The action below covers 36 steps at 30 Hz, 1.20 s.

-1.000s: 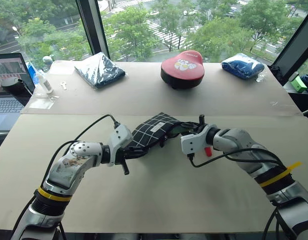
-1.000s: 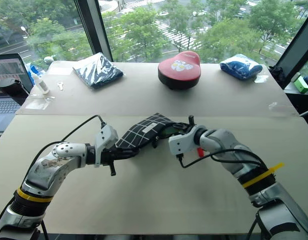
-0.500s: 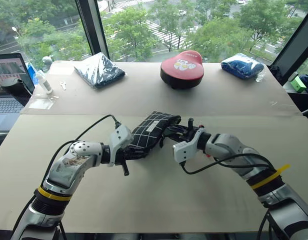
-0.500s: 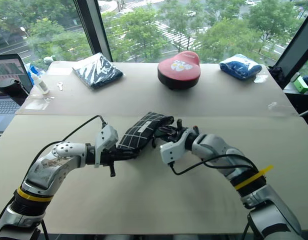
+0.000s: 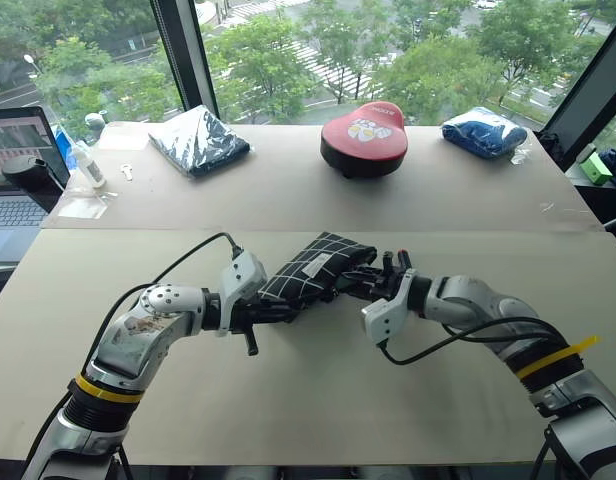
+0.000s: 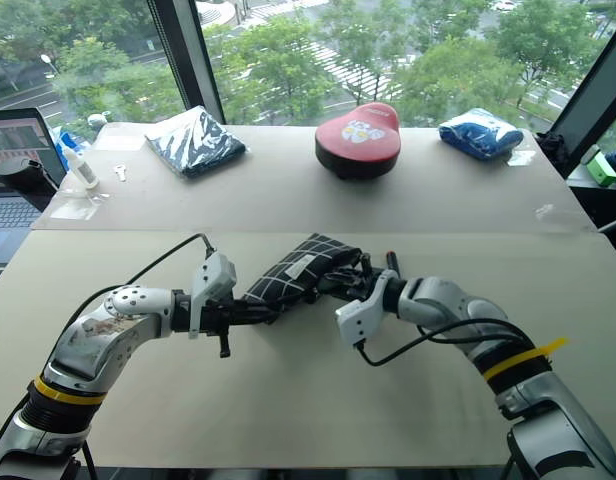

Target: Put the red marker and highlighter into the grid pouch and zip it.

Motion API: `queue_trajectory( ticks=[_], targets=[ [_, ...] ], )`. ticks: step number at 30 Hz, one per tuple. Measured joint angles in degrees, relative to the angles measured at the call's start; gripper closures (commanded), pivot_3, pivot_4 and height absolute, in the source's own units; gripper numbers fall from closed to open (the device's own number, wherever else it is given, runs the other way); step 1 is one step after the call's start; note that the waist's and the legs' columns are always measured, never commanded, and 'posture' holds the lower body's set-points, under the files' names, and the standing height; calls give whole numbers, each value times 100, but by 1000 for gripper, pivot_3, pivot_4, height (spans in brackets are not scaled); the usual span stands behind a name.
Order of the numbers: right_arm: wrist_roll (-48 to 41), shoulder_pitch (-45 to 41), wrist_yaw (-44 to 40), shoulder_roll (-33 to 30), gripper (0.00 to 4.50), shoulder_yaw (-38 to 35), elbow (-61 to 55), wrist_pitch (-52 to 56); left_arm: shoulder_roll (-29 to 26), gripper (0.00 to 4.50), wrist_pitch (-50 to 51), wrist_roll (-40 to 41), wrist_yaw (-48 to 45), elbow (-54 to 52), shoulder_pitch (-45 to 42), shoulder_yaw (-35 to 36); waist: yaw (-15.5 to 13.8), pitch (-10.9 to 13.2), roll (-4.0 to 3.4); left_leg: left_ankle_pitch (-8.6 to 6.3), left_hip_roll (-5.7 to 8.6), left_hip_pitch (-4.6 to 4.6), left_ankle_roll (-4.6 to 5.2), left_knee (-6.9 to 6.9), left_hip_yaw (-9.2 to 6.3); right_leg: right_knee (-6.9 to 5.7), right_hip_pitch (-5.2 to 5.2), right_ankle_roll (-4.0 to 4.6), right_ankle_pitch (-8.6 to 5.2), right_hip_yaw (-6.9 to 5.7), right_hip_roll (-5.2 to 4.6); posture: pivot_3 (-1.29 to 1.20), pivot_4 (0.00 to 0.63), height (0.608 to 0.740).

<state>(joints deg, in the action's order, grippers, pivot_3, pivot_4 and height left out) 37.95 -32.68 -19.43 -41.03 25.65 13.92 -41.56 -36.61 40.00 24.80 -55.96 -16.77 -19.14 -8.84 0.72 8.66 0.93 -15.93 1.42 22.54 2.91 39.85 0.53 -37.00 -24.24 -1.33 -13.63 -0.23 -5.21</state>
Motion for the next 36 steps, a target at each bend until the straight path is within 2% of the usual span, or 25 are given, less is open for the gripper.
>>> queue_trajectory(
  ticks=[9, 20, 22, 23, 26, 27, 32, 36],
  targets=[
    [715, -582, 852, -31, 3472, 99, 961, -1001, -1, 4500, -7, 133, -123, -10, 0, 17, 2, 0, 0, 10, 0, -3, -18, -1, 4, -1, 0, 0, 0, 6, 1, 0, 150, 740],
    [1014, -1070, 1084, 212, 3472, 301, 1597, -1432, -12, 4500, -6, 216, -215, -9, -1, 16, 16, 0, 0, 9, -2, -11, -16, -2, 17, -5, 1, 0, 0, 22, 5, 0, 150, 740],
    [925, -1114, 951, 258, 2478, 306, 1640, -1432, -11, 4500, -6, 225, -215, -10, -1, 16, 16, 0, 0, 9, -2, -11, -15, -2, 19, -5, 1, 0, 0, 25, 5, 0, 150, 740],
    [768, -1114, 784, 277, 2295, 308, 1674, -1431, -8, 4500, -6, 229, -210, -10, -1, 17, 14, 0, 0, 7, -2, -12, -12, -2, 18, -5, 3, 0, 0, 25, 5, 0, 150, 740],
    [382, -1104, 342, 321, 1231, 325, 1701, -1413, 6, 4500, -6, 233, -197, -11, -3, 17, 16, 0, 0, 0, -2, -13, 0, -2, 19, -6, 1, 0, 0, 27, 5, 0, 150, 740],
    [284, -1104, 220, 320, 1032, 320, 1698, -1382, 9, 4500, -6, 234, -190, -11, -3, 17, 16, 0, 0, 0, -3, -13, 0, -2, 19, -6, 2, 0, 0, 27, 5, 0, 150, 740],
    [-49, -1105, -125, 107, 1032, 258, 1652, -1332, 28, 4500, -7, 238, -155, -12, -3, 17, 6, 0, 0, -2, -2, -14, 3, -1, 19, -6, 2, 0, 0, 28, 2, 0, 150, 740],
    [-525, -1068, -411, -340, 1032, 31, 1563, -1327, 42, 4500, -10, 240, -139, -15, -13, 21, -1, 0, 0, -2, -1, -13, 3, -2, 19, -6, 0, 0, 0, 29, 1, 0, 150, 740]
  ],
)
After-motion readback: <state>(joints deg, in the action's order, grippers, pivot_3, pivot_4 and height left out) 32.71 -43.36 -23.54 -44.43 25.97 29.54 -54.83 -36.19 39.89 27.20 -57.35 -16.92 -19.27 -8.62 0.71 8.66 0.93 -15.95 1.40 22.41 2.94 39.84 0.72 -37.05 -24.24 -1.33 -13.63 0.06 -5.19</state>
